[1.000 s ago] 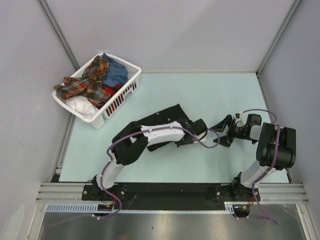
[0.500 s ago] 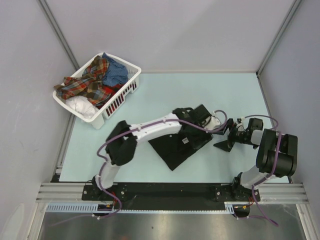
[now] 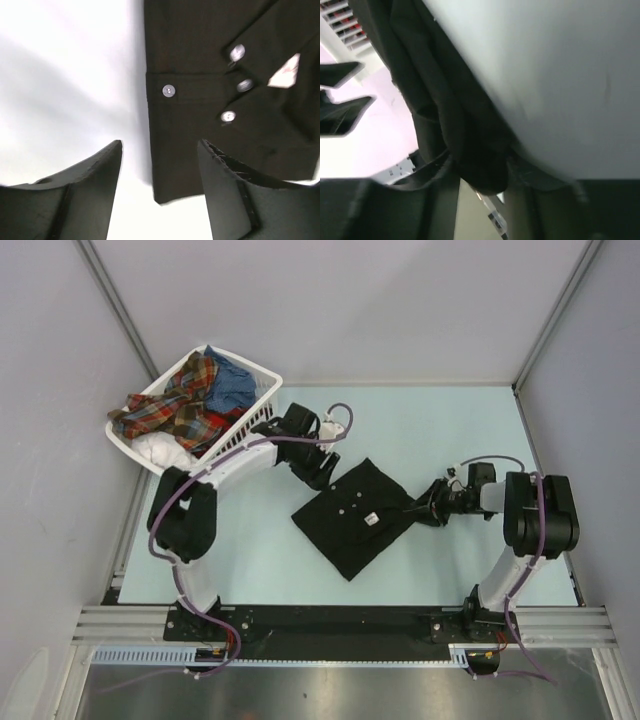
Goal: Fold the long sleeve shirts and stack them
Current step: Fold the shirt
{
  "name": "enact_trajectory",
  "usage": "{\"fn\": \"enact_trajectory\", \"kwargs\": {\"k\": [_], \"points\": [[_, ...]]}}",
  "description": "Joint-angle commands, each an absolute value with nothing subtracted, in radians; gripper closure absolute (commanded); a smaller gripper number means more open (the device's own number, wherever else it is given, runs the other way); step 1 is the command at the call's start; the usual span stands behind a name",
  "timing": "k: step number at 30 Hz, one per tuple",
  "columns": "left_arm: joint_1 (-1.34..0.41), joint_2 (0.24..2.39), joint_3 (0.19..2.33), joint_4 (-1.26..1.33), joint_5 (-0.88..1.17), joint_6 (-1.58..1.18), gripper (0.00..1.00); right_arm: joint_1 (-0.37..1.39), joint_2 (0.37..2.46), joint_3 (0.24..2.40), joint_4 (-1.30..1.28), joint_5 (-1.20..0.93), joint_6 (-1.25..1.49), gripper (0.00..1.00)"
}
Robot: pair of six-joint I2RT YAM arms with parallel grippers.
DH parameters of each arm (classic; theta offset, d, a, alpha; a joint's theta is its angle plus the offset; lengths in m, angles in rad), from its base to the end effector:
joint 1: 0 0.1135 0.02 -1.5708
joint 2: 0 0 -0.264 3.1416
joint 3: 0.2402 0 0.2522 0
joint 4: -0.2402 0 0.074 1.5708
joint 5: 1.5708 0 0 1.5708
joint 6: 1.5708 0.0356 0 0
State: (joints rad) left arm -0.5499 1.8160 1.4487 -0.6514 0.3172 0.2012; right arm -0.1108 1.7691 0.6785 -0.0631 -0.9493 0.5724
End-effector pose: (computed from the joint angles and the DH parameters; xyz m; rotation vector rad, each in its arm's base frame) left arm 0.3274 -0.2137 0.2458 1.0640 2.3774 -0.5377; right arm 0.2783 -0.0018 0.0962 0.6063 2.5517 1.4304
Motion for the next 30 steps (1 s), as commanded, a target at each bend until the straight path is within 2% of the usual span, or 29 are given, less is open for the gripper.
{"fn": "enact_trajectory", "kwargs": {"k": [1, 3, 6, 8, 10, 11, 13, 14, 15, 17, 18, 19, 22, 25, 30], "points": [[-0.535, 1.896, 1.407, -0.627, 0.429, 0.230, 0.41, -0.078, 1.877, 0.839, -0.084, -0.824, 0.470, 0.68], [-0.534, 1.913, 1.367, -0.614, 0.507, 0.198, 0.51, -0.055, 1.940, 0.908, -0.127, -0.798, 0.410, 0.75], [-0.543, 1.892, 1.266, -0.571, 0.641, 0.096, 0.64, 0.009, 2.060, 1.095, -0.230, -0.801, 0.294, 0.75], [-0.577, 1.826, 1.153, -0.501, 0.707, 0.028, 0.68, 0.085, 2.118, 1.263, -0.334, -0.804, 0.211, 0.73], [-0.621, 1.772, 1.065, -0.431, 0.747, -0.089, 0.68, 0.130, 2.236, 1.385, -0.414, -0.859, 0.037, 0.71], [-0.676, 1.738, 0.992, -0.352, 0.758, -0.124, 0.68, 0.185, 2.290, 1.557, -0.558, -0.873, -0.053, 0.71], [-0.730, 1.654, 0.944, -0.296, 0.781, -0.173, 0.59, 0.241, 2.438, 1.732, -0.722, -0.951, -0.256, 0.69], [-0.765, 1.632, 0.918, -0.281, 0.778, -0.187, 0.45, 0.267, 2.485, 1.897, -0.879, -0.974, -0.303, 0.68], [-0.772, 1.593, 0.908, -0.279, 0.788, -0.205, 0.40, 0.319, 2.525, 1.986, -0.944, -1.004, -0.337, 0.68], [-0.755, 1.551, 0.896, -0.323, 0.804, -0.154, 0.34, 0.357, 2.597, 2.139, -1.070, -1.020, -0.423, 0.58], [-0.741, 1.498, 0.897, -0.353, 0.813, -0.122, 0.34, 0.383, 2.602, 2.161, -1.090, -1.014, -0.439, 0.54], [-0.694, 1.471, 0.899, -0.414, 0.822, -0.095, 0.33, 0.388, 2.585, 2.175, -1.120, -1.008, -0.465, 0.43], [-0.542, 1.381, 0.923, -0.489, 0.819, -0.011, 0.32, 0.371, 2.487, 2.149, -1.094, -0.954, -0.476, 0.27], [-0.425, 1.399, 0.968, -0.523, 0.721, 0.089, 0.30, 0.330, 2.399, 2.071, -0.976, -0.876, -0.422, 0.19], [-0.383, 1.575, 1.014, -0.523, 0.597, 0.163, 0.27, 0.259, 2.249, 1.930, -0.928, -0.816, -0.345, 0.11]]}}
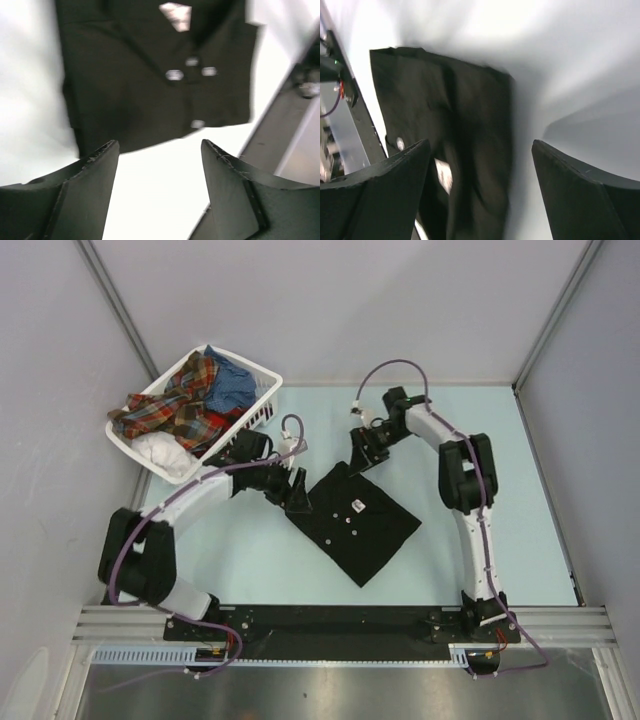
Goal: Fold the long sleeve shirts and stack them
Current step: Fold the shirt
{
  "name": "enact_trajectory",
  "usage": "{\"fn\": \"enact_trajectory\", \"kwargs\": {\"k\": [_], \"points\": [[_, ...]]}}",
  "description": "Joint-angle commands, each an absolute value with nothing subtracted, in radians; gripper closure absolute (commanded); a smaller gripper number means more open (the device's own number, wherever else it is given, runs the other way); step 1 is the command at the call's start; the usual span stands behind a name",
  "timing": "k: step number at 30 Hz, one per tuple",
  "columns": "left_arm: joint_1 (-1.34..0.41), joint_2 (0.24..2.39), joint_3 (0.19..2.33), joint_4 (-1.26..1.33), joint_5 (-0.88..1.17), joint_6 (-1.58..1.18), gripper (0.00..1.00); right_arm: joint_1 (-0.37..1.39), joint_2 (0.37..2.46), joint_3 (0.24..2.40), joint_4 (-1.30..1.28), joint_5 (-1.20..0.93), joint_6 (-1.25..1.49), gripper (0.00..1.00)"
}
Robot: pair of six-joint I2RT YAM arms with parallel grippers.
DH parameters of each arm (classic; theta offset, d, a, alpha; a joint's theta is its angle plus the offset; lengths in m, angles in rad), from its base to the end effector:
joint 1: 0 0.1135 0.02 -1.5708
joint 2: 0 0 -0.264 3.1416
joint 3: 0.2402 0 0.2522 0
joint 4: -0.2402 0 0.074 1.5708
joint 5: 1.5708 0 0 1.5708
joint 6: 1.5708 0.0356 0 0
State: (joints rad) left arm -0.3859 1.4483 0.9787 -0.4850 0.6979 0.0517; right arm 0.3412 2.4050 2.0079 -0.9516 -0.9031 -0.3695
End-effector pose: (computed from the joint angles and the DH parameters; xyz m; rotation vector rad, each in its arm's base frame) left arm 0.2618 -0.1311 0.2355 0.8146 2.3469 -1.0160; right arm 0.4485 0.1889 0.1578 -1.0501 2.4203 1.2733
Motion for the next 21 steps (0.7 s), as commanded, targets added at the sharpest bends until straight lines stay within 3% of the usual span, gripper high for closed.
{"fn": "enact_trajectory", "kwargs": {"k": [1, 7, 8, 11, 14, 15, 18, 21], "points": [[-0.380, 1.604, 1.029, -0.519, 0.582, 0.170, 0.27, 0.236, 2.223, 1.849, -0.927, -0.807, -0.345, 0.09], [-0.379, 1.772, 1.065, -0.492, 0.558, 0.180, 0.37, 0.160, 2.001, 1.516, -0.922, -0.787, -0.340, 0.12], [-0.379, 1.784, 1.062, -0.497, 0.554, 0.158, 0.48, 0.153, 1.981, 1.429, -0.930, -0.788, -0.348, 0.14], [-0.394, 1.807, 1.020, -0.534, 0.607, 0.114, 0.64, 0.159, 1.927, 1.300, -0.924, -0.773, -0.362, 0.23], [-0.448, 1.801, 0.980, -0.580, 0.721, 0.109, 0.74, 0.181, 1.951, 1.263, -0.879, -0.724, -0.357, 0.47], [-0.468, 1.796, 0.973, -0.586, 0.741, 0.104, 0.76, 0.184, 1.965, 1.269, -0.867, -0.712, -0.354, 0.60], [-0.531, 1.764, 0.934, -0.597, 0.785, 0.055, 0.75, 0.181, 2.055, 1.360, -0.841, -0.680, -0.362, 0.82], [-0.564, 1.717, 0.897, -0.580, 0.816, 0.032, 0.68, 0.184, 2.146, 1.509, -0.848, -0.647, -0.373, 0.91]]}}
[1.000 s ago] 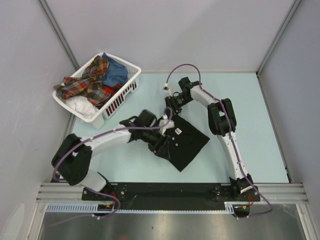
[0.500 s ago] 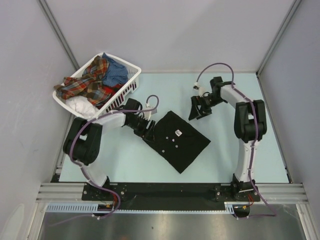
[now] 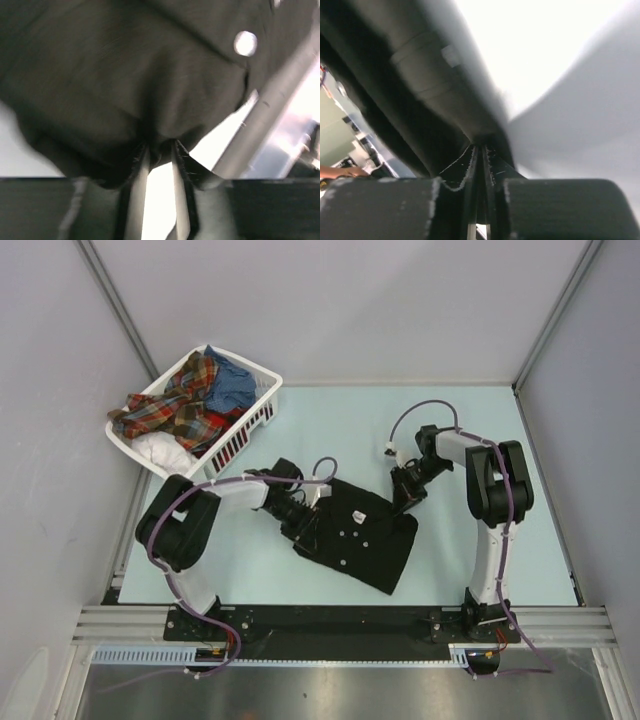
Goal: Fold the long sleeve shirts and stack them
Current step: Fold the shirt
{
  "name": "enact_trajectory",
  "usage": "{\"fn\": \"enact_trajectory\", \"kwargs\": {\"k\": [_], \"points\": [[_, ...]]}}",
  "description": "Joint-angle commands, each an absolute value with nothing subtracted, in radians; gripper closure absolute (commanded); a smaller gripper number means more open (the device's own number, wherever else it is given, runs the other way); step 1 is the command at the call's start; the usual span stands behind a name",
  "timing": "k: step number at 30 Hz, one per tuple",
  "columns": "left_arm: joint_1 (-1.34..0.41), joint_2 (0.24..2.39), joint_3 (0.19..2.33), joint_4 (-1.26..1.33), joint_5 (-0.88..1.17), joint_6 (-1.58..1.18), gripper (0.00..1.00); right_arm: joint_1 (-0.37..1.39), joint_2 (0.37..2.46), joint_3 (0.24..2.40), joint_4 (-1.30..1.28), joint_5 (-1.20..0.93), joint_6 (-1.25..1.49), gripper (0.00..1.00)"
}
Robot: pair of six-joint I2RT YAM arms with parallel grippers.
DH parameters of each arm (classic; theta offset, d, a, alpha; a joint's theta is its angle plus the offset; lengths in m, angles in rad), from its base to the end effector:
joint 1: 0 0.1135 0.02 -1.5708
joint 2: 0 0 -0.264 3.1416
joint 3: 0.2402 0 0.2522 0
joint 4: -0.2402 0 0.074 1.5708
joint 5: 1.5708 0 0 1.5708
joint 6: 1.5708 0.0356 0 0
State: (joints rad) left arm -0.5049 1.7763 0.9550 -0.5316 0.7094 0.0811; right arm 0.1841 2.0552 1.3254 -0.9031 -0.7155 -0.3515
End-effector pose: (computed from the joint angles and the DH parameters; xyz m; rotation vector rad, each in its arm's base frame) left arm 0.2570 -0.1686 0.1349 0.9433 2.7227 -1.1087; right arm 0.3489 0.0887 0.1278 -0.7452 2.8450 1.1031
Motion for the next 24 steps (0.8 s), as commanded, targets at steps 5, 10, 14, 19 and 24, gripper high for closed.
{"fn": "enact_trajectory", "kwargs": {"k": [5, 10, 14, 19, 24], "points": [[-0.500, 1.668, 0.870, -0.578, 0.815, 0.026, 0.49, 0.213, 2.236, 1.701, -0.936, -0.638, -0.426, 0.82], [-0.315, 1.589, 0.920, -0.597, 0.789, 0.136, 0.47, 0.155, 2.181, 1.743, -1.019, -0.603, -0.514, 0.47], [-0.308, 1.522, 1.034, -0.652, 0.753, 0.363, 0.44, 0.097, 2.116, 1.776, -1.049, -0.572, -0.568, 0.47], [-0.405, 1.623, 1.238, -0.813, 0.741, 0.672, 0.42, 0.084, 1.950, 1.630, -1.115, -0.779, -0.591, 0.49], [-0.477, 1.744, 1.334, -0.811, 0.698, 0.738, 0.43, 0.146, 1.800, 1.349, -0.968, -0.787, -0.549, 0.52]]}}
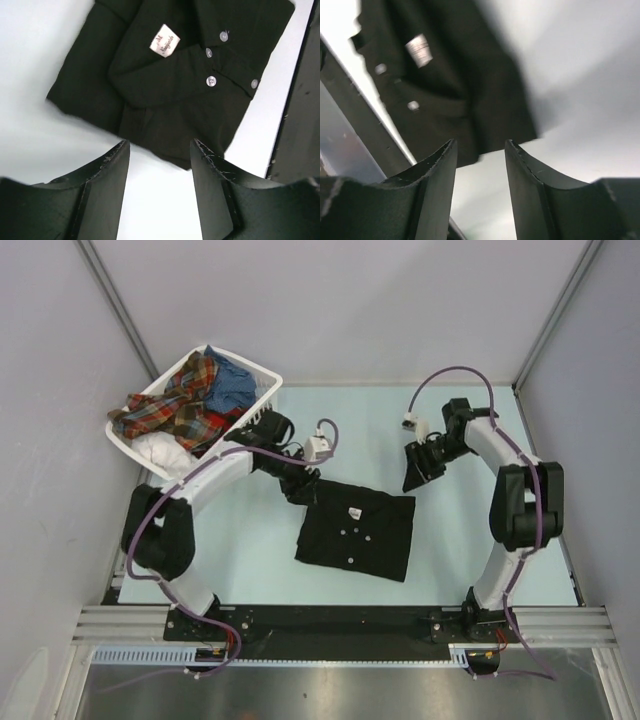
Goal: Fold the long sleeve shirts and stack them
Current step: Fold the shirt
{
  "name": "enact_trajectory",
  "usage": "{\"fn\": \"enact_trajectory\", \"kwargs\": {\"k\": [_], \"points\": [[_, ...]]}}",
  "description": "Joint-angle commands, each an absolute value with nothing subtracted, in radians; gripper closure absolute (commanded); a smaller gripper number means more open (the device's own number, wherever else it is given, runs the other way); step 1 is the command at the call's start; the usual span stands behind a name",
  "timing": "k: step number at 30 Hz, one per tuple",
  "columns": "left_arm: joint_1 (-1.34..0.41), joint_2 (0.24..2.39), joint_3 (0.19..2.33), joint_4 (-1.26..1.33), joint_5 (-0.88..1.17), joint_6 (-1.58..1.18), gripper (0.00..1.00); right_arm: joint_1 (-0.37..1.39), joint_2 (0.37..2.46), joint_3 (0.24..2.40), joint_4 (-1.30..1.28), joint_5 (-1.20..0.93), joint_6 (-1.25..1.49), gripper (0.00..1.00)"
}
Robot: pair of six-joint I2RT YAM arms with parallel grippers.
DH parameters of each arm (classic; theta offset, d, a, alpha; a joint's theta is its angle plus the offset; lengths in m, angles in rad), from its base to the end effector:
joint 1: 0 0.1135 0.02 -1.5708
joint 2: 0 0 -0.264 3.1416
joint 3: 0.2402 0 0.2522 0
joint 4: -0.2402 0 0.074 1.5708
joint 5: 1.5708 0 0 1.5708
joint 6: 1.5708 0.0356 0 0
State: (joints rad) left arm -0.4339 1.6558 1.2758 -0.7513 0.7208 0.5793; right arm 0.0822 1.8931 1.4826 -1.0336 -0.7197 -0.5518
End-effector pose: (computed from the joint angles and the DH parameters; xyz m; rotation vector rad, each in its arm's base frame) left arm 0.2941 -0.1622 0.2502 1.4052 2.0960 -0.9044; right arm 0.3617 0.0533 0.2212 -0.9027 2.5450 0.9479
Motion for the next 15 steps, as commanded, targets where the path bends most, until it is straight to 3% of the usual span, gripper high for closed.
{"fn": "enact_trajectory", "kwargs": {"k": [1, 15], "points": [[-0.480, 1.787, 1.348, -0.811, 0.695, 0.744, 0.43, 0.153, 1.777, 1.323, -0.948, -0.779, -0.539, 0.52], [-0.491, 1.944, 1.402, -0.785, 0.641, 0.815, 0.41, 0.183, 1.865, 1.175, -0.816, -0.684, -0.552, 0.50]]}}
